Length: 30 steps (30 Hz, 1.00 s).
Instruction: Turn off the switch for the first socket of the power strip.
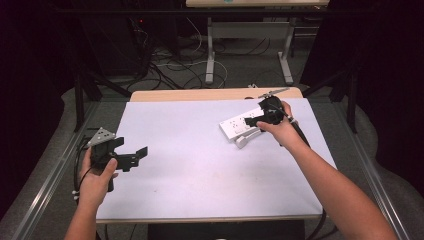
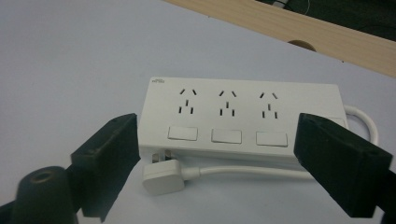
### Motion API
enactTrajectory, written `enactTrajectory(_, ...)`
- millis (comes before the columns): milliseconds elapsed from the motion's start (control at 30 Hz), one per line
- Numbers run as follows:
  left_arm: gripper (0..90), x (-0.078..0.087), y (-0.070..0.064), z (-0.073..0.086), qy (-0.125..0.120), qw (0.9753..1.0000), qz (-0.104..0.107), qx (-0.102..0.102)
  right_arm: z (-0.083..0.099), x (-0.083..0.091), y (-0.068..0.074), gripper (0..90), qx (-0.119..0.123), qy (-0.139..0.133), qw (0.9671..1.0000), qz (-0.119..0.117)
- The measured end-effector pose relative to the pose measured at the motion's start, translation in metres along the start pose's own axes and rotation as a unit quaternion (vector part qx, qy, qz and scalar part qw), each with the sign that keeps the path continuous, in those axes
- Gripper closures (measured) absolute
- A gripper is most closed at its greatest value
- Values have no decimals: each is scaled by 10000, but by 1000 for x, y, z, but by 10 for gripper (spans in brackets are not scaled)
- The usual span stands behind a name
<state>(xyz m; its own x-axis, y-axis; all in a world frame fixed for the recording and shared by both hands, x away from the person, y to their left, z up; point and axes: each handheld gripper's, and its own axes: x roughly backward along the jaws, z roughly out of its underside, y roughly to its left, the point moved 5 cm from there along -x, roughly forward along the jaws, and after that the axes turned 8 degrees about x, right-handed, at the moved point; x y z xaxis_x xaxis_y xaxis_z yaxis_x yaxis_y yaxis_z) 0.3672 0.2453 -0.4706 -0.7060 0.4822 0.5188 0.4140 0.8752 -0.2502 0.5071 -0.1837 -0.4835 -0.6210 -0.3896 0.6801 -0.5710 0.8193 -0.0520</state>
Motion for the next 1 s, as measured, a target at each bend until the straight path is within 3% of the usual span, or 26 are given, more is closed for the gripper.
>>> enactTrajectory(167, 25, 0, 0, 0, -7, 10000, -5, -11, -1, 5, 3, 0, 45, -86, 9999, 25)
enactTrajectory(600, 25, 0, 0, 0, -7, 10000, -5, -2, 1, 26, 9, 0, 175, -310, 9994, -55)
enactTrajectory(1000, 25, 0, 0, 0, 13, 10000, -21, -47, 14, 45, 6, 0, 99, -433, 9989, -149)
